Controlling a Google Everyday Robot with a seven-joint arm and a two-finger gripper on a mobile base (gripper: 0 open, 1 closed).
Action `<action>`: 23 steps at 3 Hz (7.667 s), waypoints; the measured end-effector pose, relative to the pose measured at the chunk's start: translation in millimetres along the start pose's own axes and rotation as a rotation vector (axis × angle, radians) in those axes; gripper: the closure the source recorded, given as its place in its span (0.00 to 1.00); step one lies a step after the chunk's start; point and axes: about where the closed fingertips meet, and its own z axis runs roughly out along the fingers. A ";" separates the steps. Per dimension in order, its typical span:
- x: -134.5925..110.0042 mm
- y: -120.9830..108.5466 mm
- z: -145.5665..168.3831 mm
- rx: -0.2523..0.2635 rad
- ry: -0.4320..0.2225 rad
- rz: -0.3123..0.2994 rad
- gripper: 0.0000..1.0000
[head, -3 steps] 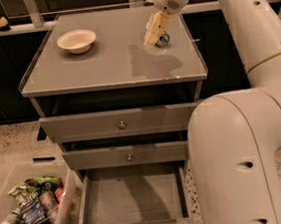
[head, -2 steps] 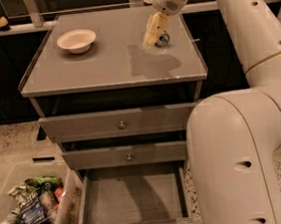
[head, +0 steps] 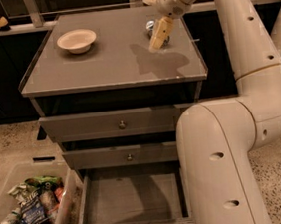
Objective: Place redbull can into bottom drawer
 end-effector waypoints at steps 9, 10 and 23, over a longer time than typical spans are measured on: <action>83.8 -66.0 74.7 0.270 0.061 0.249 0.00; 96.3 -58.9 82.8 0.256 0.031 0.297 0.00; 112.4 -56.2 86.5 0.265 -0.012 0.373 1.00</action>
Offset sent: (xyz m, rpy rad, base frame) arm 0.1423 -0.0356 0.0509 0.0598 -0.1451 -0.2199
